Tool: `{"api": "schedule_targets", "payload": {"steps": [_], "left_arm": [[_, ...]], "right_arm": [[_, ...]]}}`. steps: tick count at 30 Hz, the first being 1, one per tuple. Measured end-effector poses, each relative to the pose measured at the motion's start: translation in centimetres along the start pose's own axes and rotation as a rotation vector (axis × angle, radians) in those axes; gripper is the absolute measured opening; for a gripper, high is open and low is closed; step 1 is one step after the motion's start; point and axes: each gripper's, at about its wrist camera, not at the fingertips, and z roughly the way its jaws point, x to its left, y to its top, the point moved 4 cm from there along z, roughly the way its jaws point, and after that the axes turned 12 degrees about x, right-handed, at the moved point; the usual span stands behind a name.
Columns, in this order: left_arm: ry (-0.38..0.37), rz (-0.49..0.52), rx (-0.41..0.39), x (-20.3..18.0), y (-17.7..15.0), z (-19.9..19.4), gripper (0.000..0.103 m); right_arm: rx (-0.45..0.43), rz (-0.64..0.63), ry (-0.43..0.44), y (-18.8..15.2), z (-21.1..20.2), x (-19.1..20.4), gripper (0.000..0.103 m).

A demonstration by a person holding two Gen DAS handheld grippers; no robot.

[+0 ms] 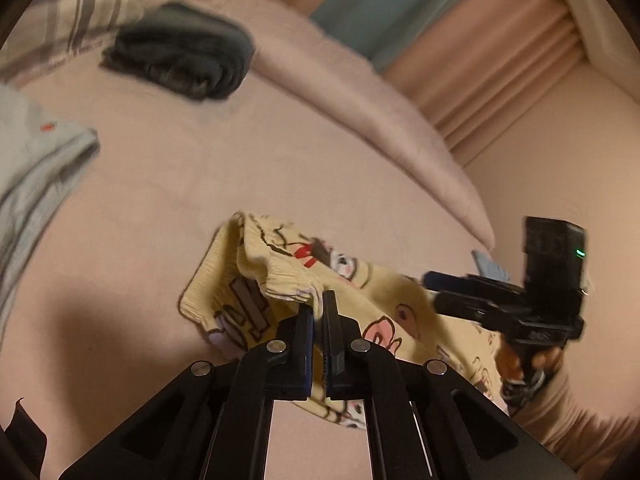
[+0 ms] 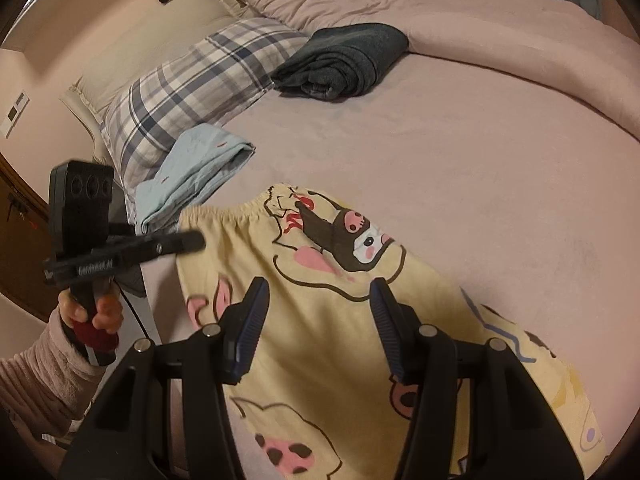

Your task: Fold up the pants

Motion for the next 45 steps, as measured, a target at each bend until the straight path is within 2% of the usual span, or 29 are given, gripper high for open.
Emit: {"api": "schedule_targets", "payload": {"steps": [5,7,9,11,12,13,17,18,21,22,24,25,26,27,28,29,31,32,34,36,38,40,42,45], "left_arm": [[0.004,-0.004,-0.013,0.1,1.1,0.2,0.001],[0.012,0.009,-0.015,0.4,1.1,-0.4,0.001],[0.013,0.01,-0.008,0.6,0.9,-0.9,0.001],[0.014,0.013,-0.011,0.8,0.9,-1.3,0.001],[0.016,0.016,-0.009,0.8,0.8,-1.5,0.001],[0.019,0.019,-0.007,0.9,0.7,-1.7,0.001],[0.001,0.037,-0.003,1.6,0.3,-1.7,0.001],[0.007,0.016,0.017,2.5,0.1,-1.2,0.001],[0.093,-0.067,0.109,5.9,-1.5,1.3,0.001],[0.087,-0.098,0.14,6.6,-2.2,2.0,0.001],[0.07,-0.114,0.135,7.1,-3.0,1.6,0.001],[0.069,-0.118,0.138,7.0,-3.2,1.1,0.002],[0.084,-0.122,0.139,7.0,-3.3,0.5,0.012],[0.112,-0.123,0.137,7.1,-3.4,-0.1,0.021],[0.141,-0.118,0.136,7.0,-3.6,-0.7,0.039],[0.193,-0.106,0.128,7.0,-3.6,-1.5,0.045],[0.331,-0.068,0.105,6.9,-3.2,-3.0,0.045],[0.37,-0.062,0.093,6.9,-2.8,-3.5,0.045],[0.391,-0.034,0.051,5.8,-1.7,-4.2,0.045],[0.367,0.034,0.025,3.0,-0.2,-3.6,0.045],[0.297,0.109,0.034,-0.5,1.0,-1.5,0.045],[0.196,0.18,0.09,-4.5,1.9,2.5,0.045],[0.133,0.226,0.149,-7.0,2.2,6.0,0.045],[0.113,0.304,0.242,-9.7,2.1,11.0,0.045]], "right_arm": [[0.001,-0.007,0.047,0.0,0.3,1.1,0.054],[0.006,-0.085,0.088,-0.3,0.8,3.7,0.061],[0.017,-0.167,0.049,-0.6,2.0,6.1,0.06],[0.049,-0.302,-0.048,-1.2,4.0,9.1,0.038],[0.082,-0.338,-0.082,-1.5,5.0,10.0,0.009],[0.115,-0.355,-0.126,-1.6,6.1,10.4,0.005],[0.114,-0.358,-0.246,-1.4,7.6,11.0,0.004],[0.098,-0.365,-0.26,-1.5,7.5,11.6,0.004],[0.099,-0.406,-0.314,-2.6,9.2,13.0,0.008],[0.101,-0.404,-0.326,-2.8,10.0,12.9,0.009],[0.146,-0.361,-0.302,-3.2,11.5,11.8,0.009],[0.168,-0.328,-0.258,-3.5,12.1,11.5,0.012],[0.171,-0.324,-0.213,-3.8,12.1,11.5,0.017],[0.178,-0.331,-0.175,-4.1,11.7,11.6,0.03],[0.195,-0.316,-0.109,-4.3,11.0,11.5,0.038],[0.201,-0.29,-0.048,-4.2,10.1,11.2,0.035],[0.155,-0.2,0.088,-3.9,6.2,8.8,0.036],[0.122,-0.161,0.093,-3.9,4.4,7.2,0.037],[0.051,-0.072,0.012,-3.9,0.8,2.1,0.043],[0.029,0.047,-0.086,-4.1,-2.1,-4.5,0.045],[0.041,0.156,-0.104,-4.7,-3.8,-10.6,0.045],[0.059,0.247,-0.028,-5.2,-4.4,-14.9,0.044],[0.059,0.287,0.025,-5.2,-4.2,-17.1,0.044],[0.118,0.253,0.116,-5.6,-2.6,-17.6,0.044]]}}
